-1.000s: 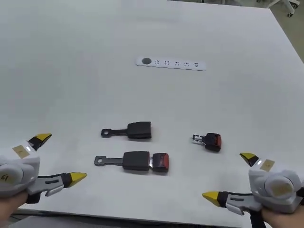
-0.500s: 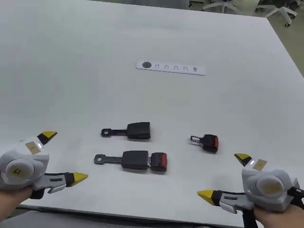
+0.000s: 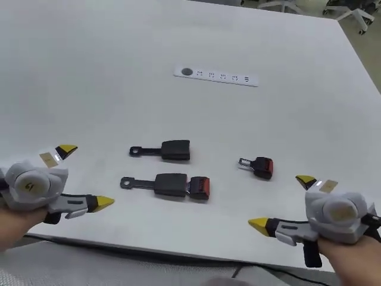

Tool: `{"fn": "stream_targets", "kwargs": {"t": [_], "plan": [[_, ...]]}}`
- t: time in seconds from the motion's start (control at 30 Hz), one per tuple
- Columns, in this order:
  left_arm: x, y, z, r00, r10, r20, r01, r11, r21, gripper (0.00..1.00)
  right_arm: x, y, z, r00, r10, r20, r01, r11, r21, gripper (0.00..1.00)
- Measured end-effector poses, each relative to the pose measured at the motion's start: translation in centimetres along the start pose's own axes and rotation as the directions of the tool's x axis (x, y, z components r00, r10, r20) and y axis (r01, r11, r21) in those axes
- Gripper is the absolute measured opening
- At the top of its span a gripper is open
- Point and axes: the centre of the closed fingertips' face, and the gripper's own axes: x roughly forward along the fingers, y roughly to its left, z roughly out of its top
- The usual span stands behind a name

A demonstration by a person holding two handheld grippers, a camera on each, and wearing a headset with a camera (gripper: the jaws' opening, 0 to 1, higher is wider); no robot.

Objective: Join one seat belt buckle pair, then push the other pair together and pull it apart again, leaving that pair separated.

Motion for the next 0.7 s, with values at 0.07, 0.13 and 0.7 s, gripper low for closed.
{"fn": "stream_targets", "kwargs": {"t": [0.07,0.13,0.7], "plan": [[0.0,-0.1,0.0,1.0,0.0,0.002,0.0,1.0,0.0,0.89,-0.1,-0.4,0.1,1.0,-0.005,0.004,0.005,1.0,0.015,0.92],[0.0,-0.2,0.0,1.0,-0.003,0.002,0.003,1.0,-0.002,0.89,-0.3,-0.5,0.5,0.9998,-0.009,0.017,0.008,0.999,0.04,0.92],[0.3,-0.1,-0.1,0.9999,-0.01,-0.009,0.01,1.0,0.014,0.89,-0.4,0.3,1.8,0.9999,-0.004,-0.017,0.006,0.997,0.083,0.85]]}}
